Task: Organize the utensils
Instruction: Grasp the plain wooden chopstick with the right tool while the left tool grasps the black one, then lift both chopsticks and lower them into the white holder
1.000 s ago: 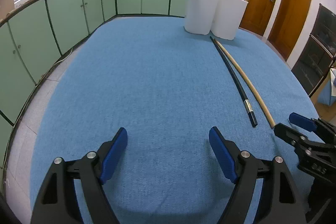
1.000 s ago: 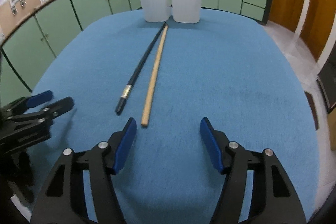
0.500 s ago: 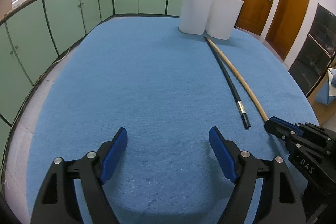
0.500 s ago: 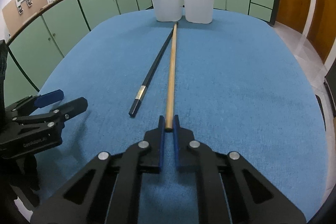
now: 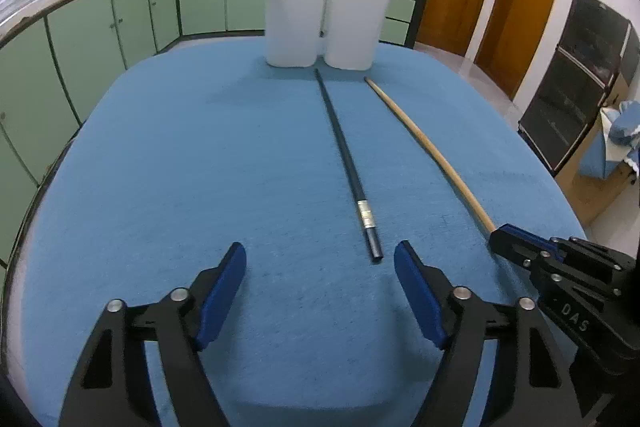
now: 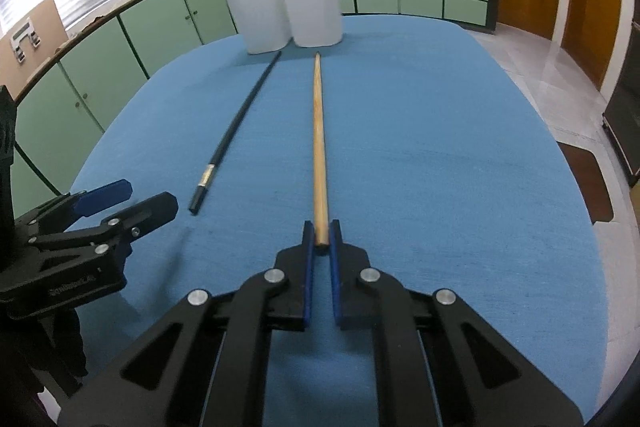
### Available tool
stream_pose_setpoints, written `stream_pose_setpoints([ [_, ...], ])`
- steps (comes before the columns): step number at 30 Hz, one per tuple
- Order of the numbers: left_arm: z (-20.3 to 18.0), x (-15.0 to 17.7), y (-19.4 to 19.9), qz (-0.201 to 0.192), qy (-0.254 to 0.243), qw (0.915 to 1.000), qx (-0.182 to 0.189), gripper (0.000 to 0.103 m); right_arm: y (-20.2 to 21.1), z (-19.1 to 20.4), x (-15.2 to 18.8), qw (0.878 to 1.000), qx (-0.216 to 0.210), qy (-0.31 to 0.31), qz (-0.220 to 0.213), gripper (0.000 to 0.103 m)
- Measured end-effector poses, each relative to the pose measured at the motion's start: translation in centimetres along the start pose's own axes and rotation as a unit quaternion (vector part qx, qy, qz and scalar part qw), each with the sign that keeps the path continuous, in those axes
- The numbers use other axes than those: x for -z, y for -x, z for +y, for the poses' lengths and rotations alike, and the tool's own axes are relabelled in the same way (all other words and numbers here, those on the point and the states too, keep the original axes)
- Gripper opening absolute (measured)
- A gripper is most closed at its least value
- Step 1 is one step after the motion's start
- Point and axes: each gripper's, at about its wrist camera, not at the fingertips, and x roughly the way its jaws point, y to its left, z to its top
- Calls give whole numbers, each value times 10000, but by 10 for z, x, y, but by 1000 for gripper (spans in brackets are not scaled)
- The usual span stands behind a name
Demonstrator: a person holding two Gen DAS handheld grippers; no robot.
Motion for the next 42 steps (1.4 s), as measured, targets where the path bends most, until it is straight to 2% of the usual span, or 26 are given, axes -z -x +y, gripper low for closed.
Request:
stream_pose_setpoints([
  [8, -15, -2, -14, 114, -146, 9996, -215, 61, -2, -13, 0, 10000, -7, 5, 1, 6],
  [10, -17, -2, -15, 102, -165, 9994, -280, 51, -2, -13, 0, 10000, -3, 29, -1, 6],
  [17, -28, -2, -14, 43, -255, 9989, -383, 30, -5, -13, -1, 10000, 3, 52, 20, 7],
  [21, -31, -2, -14, 33, -277, 9990, -357, 7, -6, -17, -1, 10000, -83, -19, 16, 7],
  [33, -28, -3, -9, -64, -173, 9990, -408, 7, -3, -17, 1, 10000, -78, -9, -54, 6],
  [42, -24, -14, 38, -515, -272, 9976, -368, 6, 29, -13, -9, 9994, -132, 69, -317, 6],
])
